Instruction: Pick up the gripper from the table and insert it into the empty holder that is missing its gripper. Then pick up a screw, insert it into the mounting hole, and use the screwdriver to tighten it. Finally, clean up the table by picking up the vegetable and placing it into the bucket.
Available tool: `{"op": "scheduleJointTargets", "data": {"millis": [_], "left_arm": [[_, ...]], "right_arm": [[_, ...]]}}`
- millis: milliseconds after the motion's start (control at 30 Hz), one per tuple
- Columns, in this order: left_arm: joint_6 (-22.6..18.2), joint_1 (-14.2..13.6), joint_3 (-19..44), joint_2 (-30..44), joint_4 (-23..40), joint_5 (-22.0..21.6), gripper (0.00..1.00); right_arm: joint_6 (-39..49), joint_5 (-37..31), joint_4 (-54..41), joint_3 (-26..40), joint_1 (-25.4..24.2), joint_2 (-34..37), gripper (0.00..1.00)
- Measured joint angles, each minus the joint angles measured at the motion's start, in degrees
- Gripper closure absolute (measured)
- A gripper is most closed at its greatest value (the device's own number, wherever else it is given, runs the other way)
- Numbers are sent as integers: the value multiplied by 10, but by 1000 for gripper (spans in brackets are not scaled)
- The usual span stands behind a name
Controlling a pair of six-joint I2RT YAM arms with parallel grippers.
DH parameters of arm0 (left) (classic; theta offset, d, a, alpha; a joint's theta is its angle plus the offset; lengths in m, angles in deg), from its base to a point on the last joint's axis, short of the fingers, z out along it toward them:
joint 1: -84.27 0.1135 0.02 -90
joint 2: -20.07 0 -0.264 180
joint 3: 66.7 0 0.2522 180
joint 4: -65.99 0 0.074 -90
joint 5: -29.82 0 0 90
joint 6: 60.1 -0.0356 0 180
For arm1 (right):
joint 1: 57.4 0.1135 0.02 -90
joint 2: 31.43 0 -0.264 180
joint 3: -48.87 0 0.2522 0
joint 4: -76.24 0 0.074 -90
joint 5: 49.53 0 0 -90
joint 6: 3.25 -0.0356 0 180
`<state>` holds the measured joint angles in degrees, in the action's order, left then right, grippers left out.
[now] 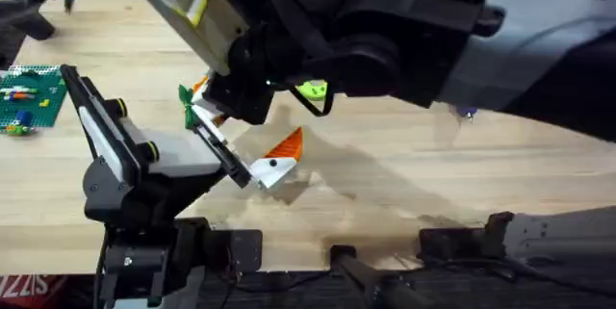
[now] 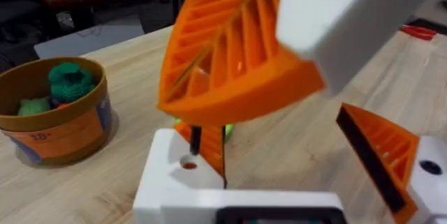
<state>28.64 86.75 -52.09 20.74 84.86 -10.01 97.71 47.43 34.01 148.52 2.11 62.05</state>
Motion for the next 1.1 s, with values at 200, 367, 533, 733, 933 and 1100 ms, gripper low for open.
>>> {"op": "scheduleJointTargets", "data": {"millis": [200,367,533,733,933,1100], "left_arm": [[0,0,0,0,0,0,15],[0,0,0,0,0,0,15],[0,0,0,0,0,0,15],[0,0,0,0,0,0,15],[0,0,0,0,0,0,15],[0,0,0,0,0,0,15]], "right_arm": [[0,0,0,0,0,7,995],[0,0,0,0,0,8,995],[0,0,1,0,0,8,995],[0,0,2,0,0,8,995],[2,0,6,0,0,15,995],[2,-1,7,0,0,16,995]]}}
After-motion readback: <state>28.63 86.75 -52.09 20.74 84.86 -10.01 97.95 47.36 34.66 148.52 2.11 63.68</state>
